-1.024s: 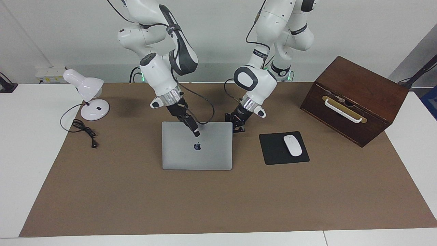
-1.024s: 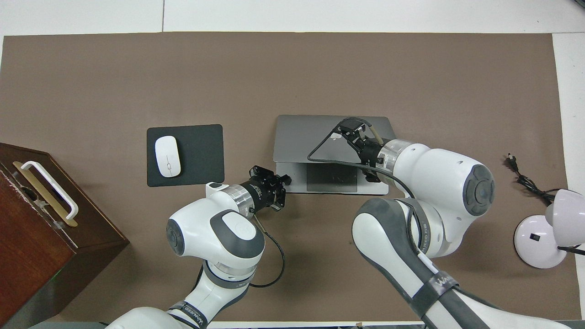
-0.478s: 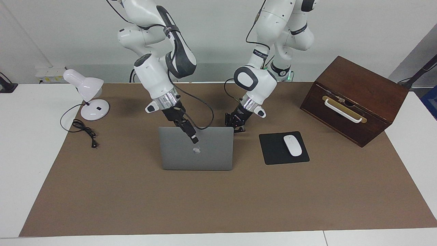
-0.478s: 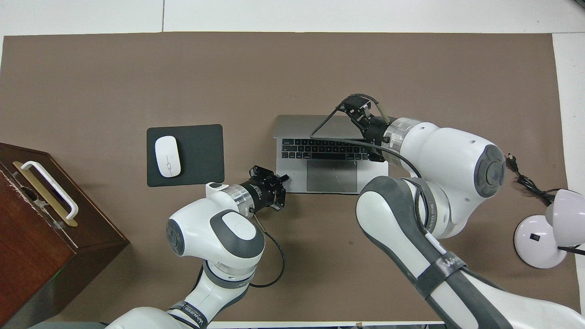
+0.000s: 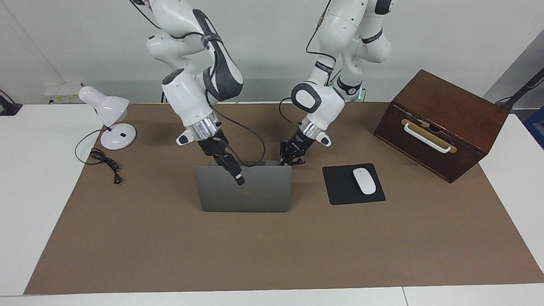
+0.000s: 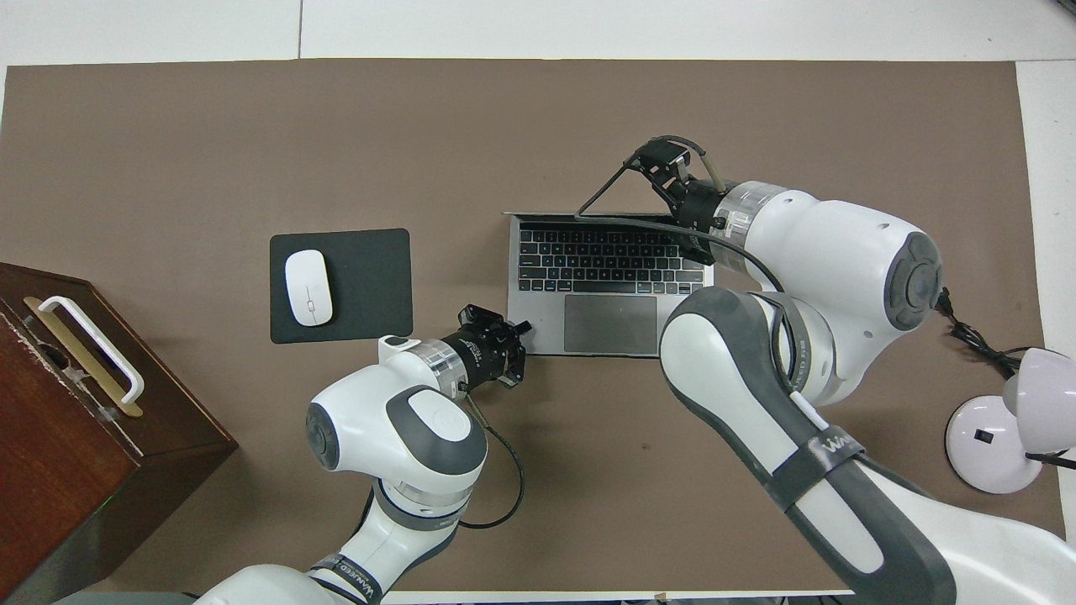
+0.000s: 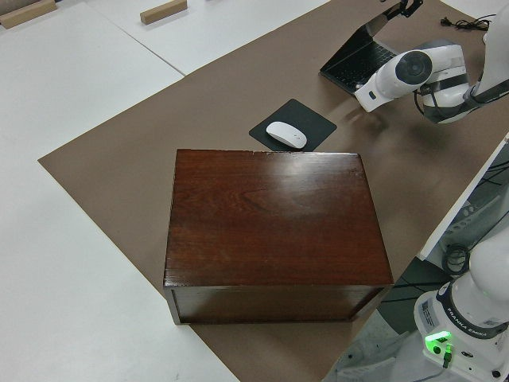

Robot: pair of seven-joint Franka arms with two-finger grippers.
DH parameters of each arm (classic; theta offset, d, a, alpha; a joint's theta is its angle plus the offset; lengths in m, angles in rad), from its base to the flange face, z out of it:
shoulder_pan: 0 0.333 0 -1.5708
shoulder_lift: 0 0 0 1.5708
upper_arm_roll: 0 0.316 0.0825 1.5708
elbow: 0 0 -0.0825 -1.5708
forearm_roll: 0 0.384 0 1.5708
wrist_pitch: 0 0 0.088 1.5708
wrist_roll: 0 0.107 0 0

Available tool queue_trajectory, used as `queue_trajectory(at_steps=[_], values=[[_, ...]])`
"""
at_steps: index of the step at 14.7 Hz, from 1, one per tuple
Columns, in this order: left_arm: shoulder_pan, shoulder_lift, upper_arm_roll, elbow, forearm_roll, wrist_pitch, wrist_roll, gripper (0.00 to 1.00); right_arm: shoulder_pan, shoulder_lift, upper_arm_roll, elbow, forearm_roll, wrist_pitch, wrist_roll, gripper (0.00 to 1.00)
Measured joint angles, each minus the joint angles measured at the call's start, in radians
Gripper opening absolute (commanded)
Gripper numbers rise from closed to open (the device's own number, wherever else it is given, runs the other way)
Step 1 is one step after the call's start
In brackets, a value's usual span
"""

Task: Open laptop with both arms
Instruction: 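Lift the laptop lid upward and away with the right gripper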

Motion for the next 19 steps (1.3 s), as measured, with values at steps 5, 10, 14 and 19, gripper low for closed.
queue_trajectory(at_steps=[5, 10, 14, 19], values=[[0.000, 0.000, 0.000, 0.000, -0.001, 0.000, 0.000, 0.00, -0.011, 0.058, 0.000, 0.067, 0.026, 0.000, -0.022, 1.00], [0.000, 0.000, 0.000, 0.000, -0.002, 0.000, 0.000, 0.00, -0.018, 0.117, 0.000, 0.146, 0.068, 0.000, -0.064, 1.00], [0.000, 0.000, 0.000, 0.000, -0.002, 0.000, 0.000, 0.00, -0.023, 0.145, 0.000, 0.186, 0.080, 0.000, -0.067, 1.00], [0.000, 0.000, 0.000, 0.000, -0.002, 0.000, 0.000, 0.00, -0.033, 0.184, 0.000, 0.243, 0.080, 0.000, -0.067, 1.00]])
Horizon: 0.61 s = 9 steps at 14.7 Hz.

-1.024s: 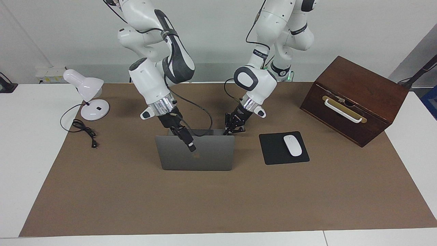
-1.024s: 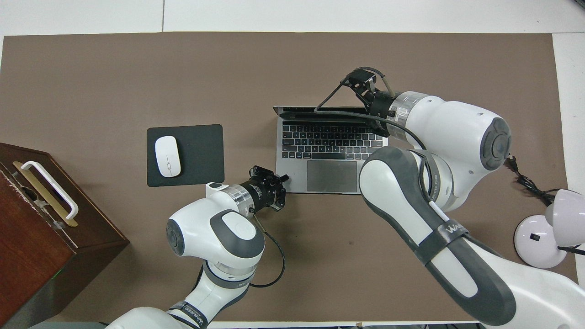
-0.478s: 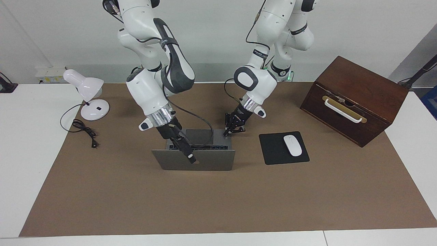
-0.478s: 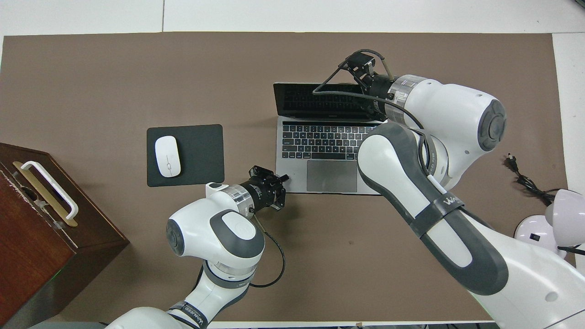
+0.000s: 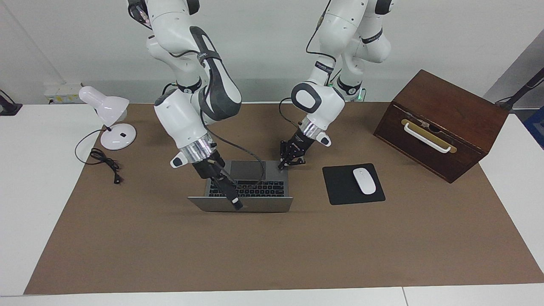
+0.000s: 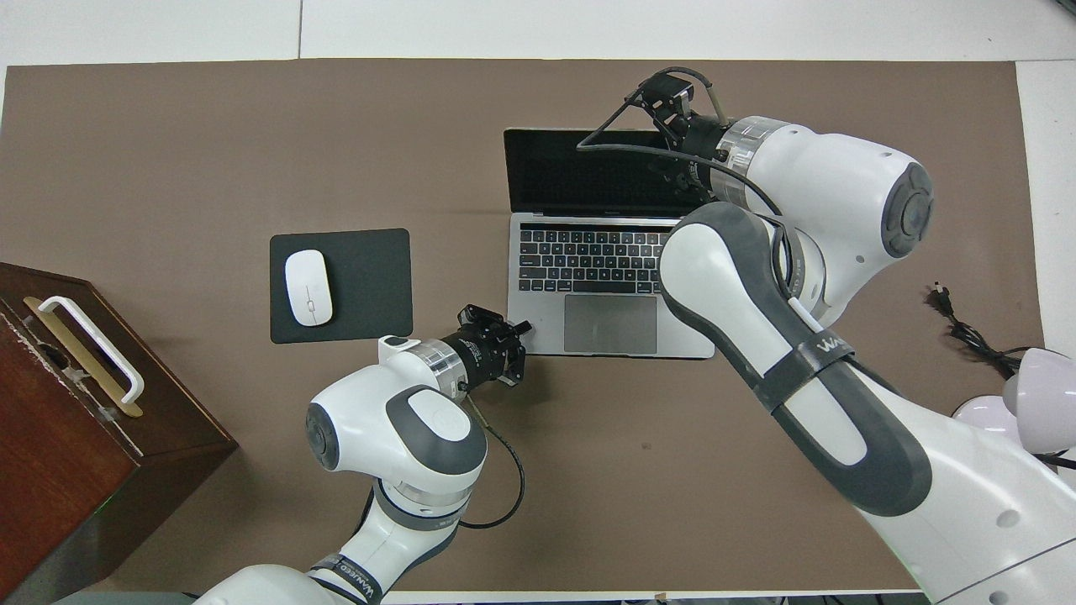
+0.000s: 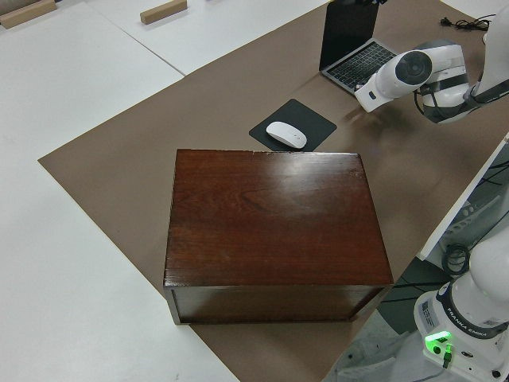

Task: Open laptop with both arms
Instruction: 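Lift the laptop lid upward and away with the right gripper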

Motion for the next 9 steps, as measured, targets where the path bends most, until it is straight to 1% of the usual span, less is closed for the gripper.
queue_trajectory(at_steps=[4, 9], values=[[0.000, 0.000, 0.000, 0.000, 0.000, 0.000, 0.000, 0.00, -0.002, 0.028, 0.000, 0.034, 0.000, 0.000, 0.000, 1.00], [0.000, 0.000, 0.000, 0.000, 0.000, 0.000, 0.000, 0.00, 0.000, 0.033, 0.000, 0.042, 0.000, 0.000, -0.001, 1.00]])
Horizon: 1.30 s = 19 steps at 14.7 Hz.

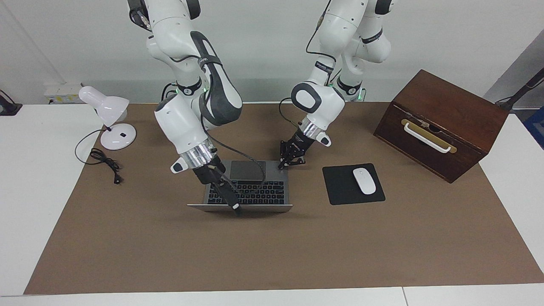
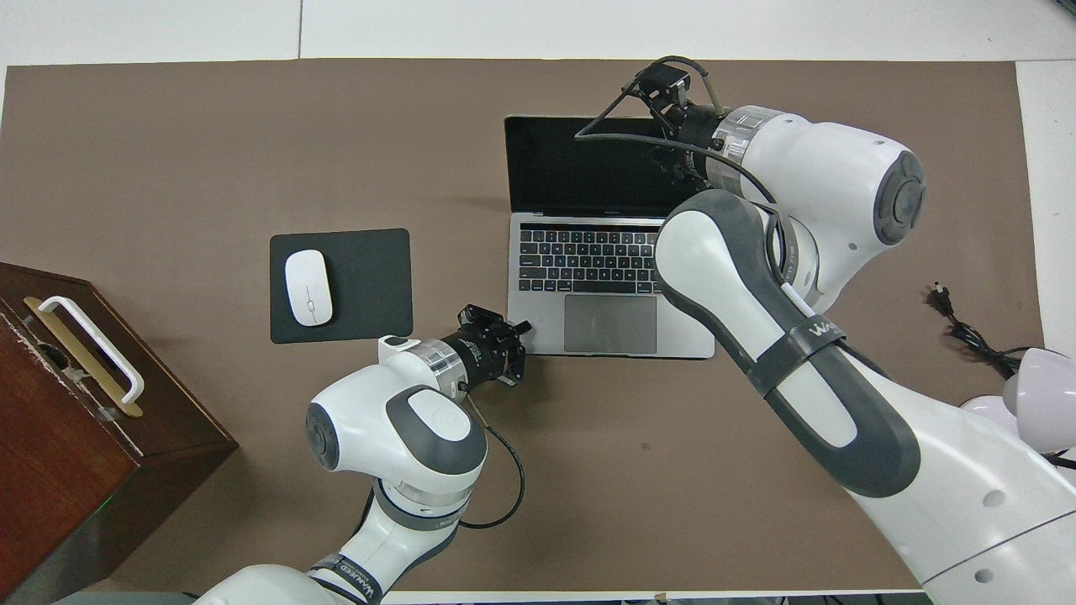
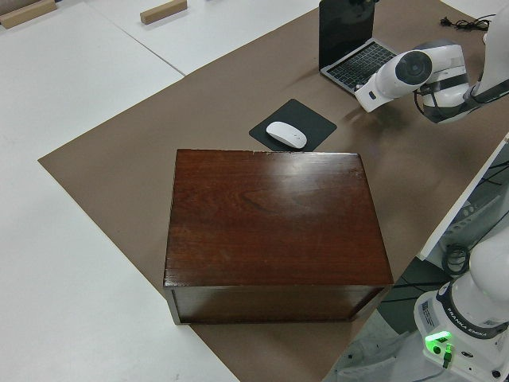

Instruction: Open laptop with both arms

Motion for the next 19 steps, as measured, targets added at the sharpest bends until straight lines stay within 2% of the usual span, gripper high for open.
queue_trajectory(at_steps=[5, 8, 17, 19], values=[[0.000, 0.000, 0.000, 0.000, 0.000, 0.000, 0.000, 0.00, 0.011, -0.005, 0.005, 0.012, 0.000, -0.011, 0.000, 1.00], [0.000, 0.000, 0.000, 0.000, 0.000, 0.000, 0.000, 0.00, 0.017, -0.040, 0.005, 0.012, 0.001, -0.088, 0.009, 1.00], [0.008, 0.000, 0.015, 0.003, 0.000, 0.002, 0.000, 0.00, 0.006, -0.251, -0.010, -0.064, -0.003, -0.374, 0.105, 1.00], [0.011, 0.000, 0.022, 0.010, 0.000, 0.003, 0.002, 0.00, -0.027, -0.296, -0.016, -0.067, -0.052, -0.457, 0.105, 1.00]])
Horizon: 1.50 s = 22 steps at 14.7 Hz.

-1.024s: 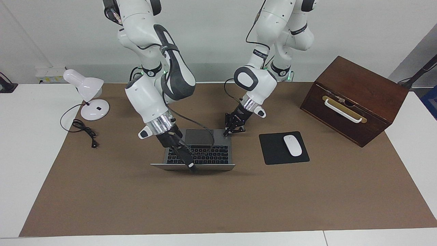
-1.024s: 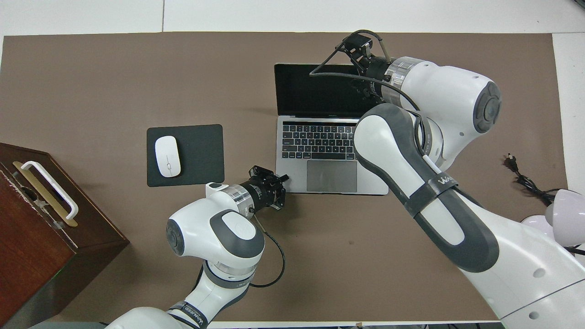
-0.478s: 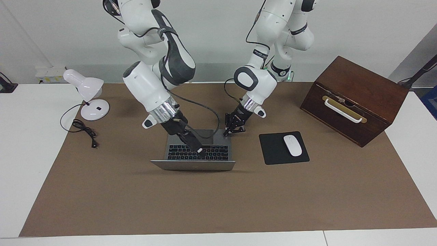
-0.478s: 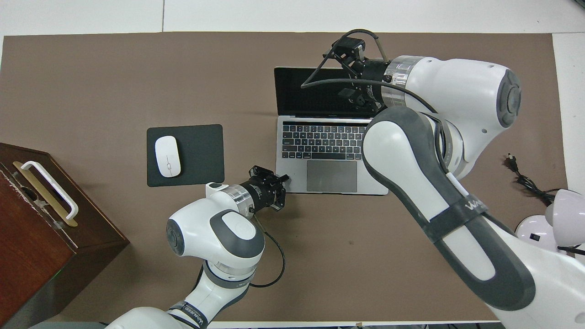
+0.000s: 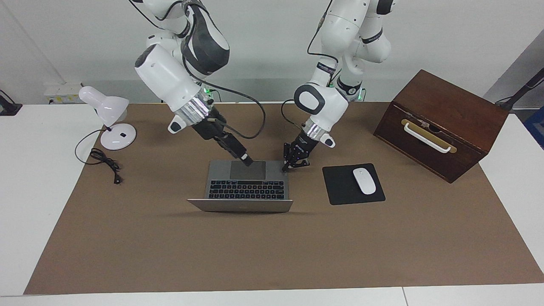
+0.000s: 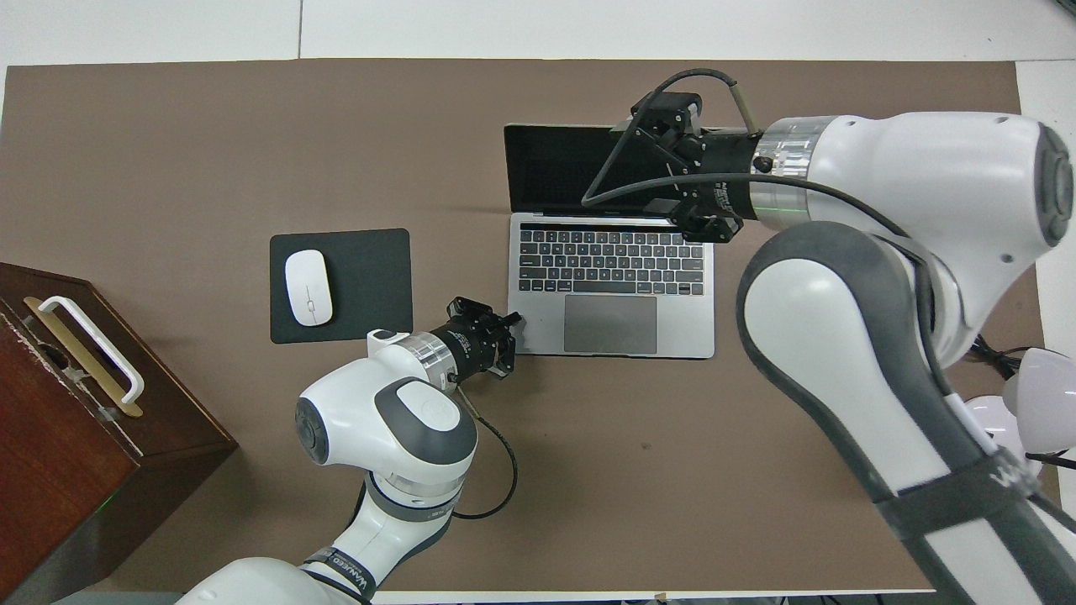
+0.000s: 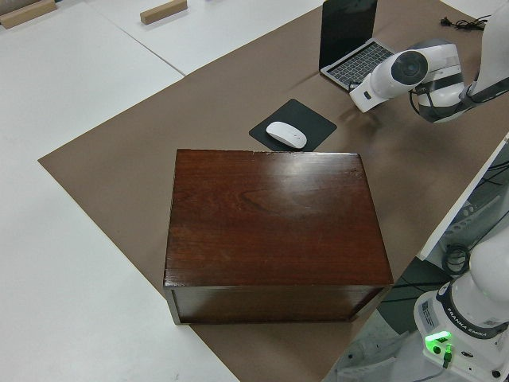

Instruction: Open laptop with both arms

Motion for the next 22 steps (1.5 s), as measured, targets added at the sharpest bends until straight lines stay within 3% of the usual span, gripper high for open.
queue_trajectory(at_steps=[4, 8, 13, 17, 22], values=[[0.018, -0.006, 0.003, 0.039, 0.004, 0.033, 0.004, 0.00, -0.067, -0.045, -0.001, 0.011, -0.126, -0.101, -0.061, 1.00], [0.065, -0.036, 0.007, 0.062, 0.034, 0.063, 0.012, 0.00, -0.124, -0.050, -0.002, 0.018, -0.197, -0.146, -0.310, 1.00], [0.161, -0.072, 0.009, 0.080, 0.144, 0.061, 0.036, 0.00, -0.223, -0.068, -0.007, 0.049, -0.365, -0.315, -0.586, 1.00], [0.282, -0.074, 0.011, 0.129, 0.383, -0.066, 0.042, 0.00, -0.244, -0.082, -0.009, 0.111, -0.509, -0.480, -0.722, 1.00], [0.460, -0.074, 0.012, 0.218, 0.852, -0.381, 0.054, 0.00, -0.272, -0.106, -0.014, 0.142, -0.581, -0.614, -0.859, 1.00]])
